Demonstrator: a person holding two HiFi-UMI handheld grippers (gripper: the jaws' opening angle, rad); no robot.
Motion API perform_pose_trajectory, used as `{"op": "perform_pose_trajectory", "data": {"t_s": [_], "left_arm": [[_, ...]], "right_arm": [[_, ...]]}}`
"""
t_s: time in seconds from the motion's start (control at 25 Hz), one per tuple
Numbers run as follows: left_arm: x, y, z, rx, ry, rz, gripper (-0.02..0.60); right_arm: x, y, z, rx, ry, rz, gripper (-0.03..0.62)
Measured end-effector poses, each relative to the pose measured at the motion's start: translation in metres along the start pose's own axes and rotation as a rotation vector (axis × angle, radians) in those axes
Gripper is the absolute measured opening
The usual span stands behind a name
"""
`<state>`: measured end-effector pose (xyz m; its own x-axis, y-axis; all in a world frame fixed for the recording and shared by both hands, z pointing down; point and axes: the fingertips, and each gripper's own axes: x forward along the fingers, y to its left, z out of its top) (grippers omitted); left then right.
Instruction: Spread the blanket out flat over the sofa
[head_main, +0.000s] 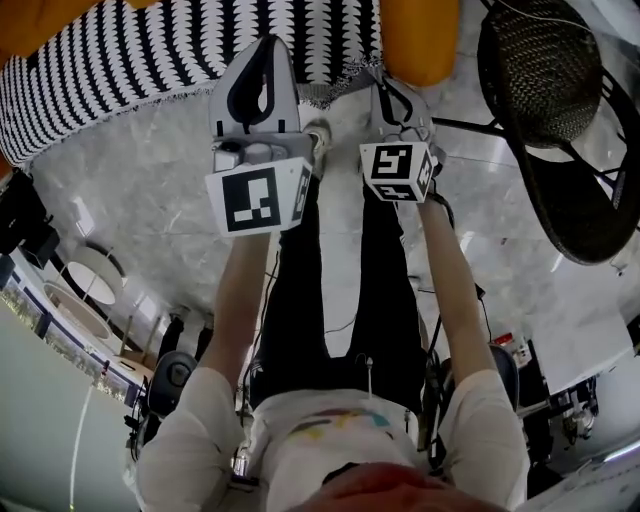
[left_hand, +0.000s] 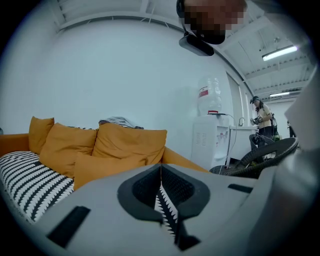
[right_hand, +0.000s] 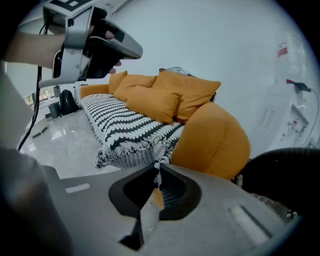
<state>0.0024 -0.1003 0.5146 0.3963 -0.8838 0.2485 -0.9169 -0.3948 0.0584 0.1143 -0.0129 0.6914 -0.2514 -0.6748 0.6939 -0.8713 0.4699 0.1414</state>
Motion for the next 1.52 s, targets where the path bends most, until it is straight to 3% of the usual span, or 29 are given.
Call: {"op": "perform_pose_trajectory", "data": {"t_s": [0.28,0.52,0.96,1.52], "left_arm": [[-0.007,0.027,-0.010,-0.004,0.020,-0.008,0.017],[-0.005,0.015,-0.027,0.001,0.046,-0.036,0.017],[-0.005,0.034,-0.047,-0.001,0.056,-0.032,0.017],[0.002,0.045,-0.057,-0.028,0.069,-0.008,0.017]], "right_arm": [[0.027,0.021,-0.013,-0.026,0.066,0.004,0.011],[0.051,0.018,-0.043,-0.038,0.111,0.013,0.011],[0.089,0.031,-0.069,-0.119,0.175,0.051,0.011],[0.113,0.035,-0.075,-0.031,0.218,0.076,0.009]]}}
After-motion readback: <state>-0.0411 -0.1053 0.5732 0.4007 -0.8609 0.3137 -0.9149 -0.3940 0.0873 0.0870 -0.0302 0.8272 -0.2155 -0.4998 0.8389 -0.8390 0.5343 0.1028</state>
